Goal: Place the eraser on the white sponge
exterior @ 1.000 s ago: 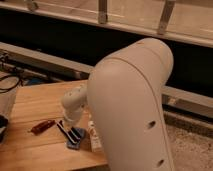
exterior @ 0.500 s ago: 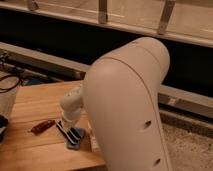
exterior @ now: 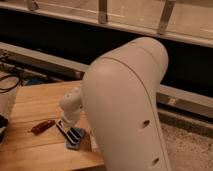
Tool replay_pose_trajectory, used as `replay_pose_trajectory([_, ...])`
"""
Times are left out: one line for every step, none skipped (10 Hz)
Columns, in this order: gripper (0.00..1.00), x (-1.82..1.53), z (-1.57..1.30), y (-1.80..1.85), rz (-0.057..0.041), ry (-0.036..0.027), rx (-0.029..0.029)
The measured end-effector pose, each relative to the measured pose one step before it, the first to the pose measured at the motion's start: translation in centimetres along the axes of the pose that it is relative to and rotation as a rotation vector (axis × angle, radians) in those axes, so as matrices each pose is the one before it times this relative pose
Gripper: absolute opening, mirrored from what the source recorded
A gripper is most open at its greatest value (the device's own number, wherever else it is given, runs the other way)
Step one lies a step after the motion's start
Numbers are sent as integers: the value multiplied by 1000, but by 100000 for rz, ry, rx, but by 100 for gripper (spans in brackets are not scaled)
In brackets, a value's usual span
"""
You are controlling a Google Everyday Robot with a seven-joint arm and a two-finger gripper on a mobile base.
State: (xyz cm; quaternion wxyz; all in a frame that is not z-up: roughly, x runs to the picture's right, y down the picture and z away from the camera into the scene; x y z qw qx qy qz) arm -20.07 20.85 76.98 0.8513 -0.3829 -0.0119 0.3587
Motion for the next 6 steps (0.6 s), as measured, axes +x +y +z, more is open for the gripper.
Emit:
replay_pose_trajectory([60, -8, 40, -28, -27, -34, 38])
replay_pose_trajectory([60, -59, 51, 18, -135, -61, 38])
replay_pose_trajectory([60, -34, 65, 74, -250, 17, 4])
replay_pose_trajectory([58, -43, 80, 68, -191, -37, -20])
replay_pose_trajectory([50, -39, 116, 30, -220, -16, 29])
replay_pose_trajectory([41, -28, 42, 47, -209, 35, 23])
